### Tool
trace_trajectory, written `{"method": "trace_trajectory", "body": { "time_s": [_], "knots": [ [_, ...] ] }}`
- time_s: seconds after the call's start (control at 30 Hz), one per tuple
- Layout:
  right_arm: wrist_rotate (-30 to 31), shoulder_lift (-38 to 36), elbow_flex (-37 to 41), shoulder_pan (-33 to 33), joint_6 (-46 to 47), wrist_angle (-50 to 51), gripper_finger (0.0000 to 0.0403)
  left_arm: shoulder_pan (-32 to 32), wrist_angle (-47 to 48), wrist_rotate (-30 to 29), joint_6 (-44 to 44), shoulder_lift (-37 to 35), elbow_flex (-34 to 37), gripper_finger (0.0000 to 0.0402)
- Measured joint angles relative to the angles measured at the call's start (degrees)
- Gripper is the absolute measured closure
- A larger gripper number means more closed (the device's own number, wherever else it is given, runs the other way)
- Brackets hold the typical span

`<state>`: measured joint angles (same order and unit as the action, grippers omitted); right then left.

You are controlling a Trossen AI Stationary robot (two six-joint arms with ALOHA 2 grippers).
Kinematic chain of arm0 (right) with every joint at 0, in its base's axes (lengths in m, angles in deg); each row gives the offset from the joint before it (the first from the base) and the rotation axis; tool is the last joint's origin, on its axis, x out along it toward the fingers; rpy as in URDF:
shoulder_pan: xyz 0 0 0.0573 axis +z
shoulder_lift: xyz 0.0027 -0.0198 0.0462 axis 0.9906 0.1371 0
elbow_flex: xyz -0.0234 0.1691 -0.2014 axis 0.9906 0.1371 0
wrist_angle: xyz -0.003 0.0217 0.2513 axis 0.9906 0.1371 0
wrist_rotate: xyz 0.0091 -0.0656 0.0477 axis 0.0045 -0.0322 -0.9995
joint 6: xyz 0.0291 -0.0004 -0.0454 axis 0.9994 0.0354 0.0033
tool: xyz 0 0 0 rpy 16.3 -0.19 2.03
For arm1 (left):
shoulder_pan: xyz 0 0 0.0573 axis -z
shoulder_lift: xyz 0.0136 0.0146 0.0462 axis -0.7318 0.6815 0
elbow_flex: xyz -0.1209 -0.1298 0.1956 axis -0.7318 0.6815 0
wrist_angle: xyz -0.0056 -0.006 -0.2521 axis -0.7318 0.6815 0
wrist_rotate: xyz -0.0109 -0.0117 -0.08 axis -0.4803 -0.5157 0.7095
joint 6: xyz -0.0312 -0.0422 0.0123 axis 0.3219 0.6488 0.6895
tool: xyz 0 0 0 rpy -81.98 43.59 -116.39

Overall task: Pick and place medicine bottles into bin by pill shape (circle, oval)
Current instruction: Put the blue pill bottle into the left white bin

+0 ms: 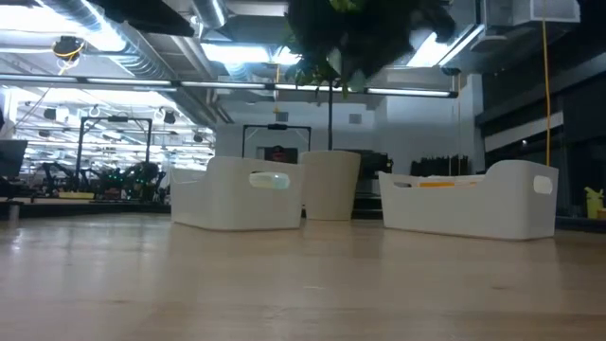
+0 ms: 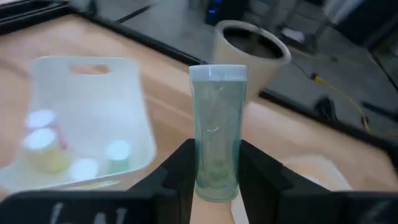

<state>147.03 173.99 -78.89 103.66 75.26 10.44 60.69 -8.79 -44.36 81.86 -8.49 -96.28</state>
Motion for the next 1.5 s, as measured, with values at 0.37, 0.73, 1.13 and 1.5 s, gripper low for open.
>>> {"method": "trace_trajectory", "body": {
  "time_s": [0.37,0.73,1.13,1.5],
  "knots": [
    [10.7,-5.8,22.8,-2.6,32.6,-0.2,0.0299,-0.1,-0.4,0.1,0.0,0.0,0.0,0.0231],
    [24.6,-8.3,32.2,-12.4,37.2,-6.7,0.0299,-0.1,-1.3,0.0,-5.0,0.0,0.0,0.0231],
    [27.3,-8.3,31.7,-18.9,33.8,-5.9,0.0299,-4.6,-4.4,-2.8,-8.0,0.0,0.0,0.0231],
    [27.0,-8.3,28.6,-12.5,39.6,-5.3,0.0299,-6.2,-4.6,-2.4,-7.6,0.0,0.0,0.0231]
  ]
}}
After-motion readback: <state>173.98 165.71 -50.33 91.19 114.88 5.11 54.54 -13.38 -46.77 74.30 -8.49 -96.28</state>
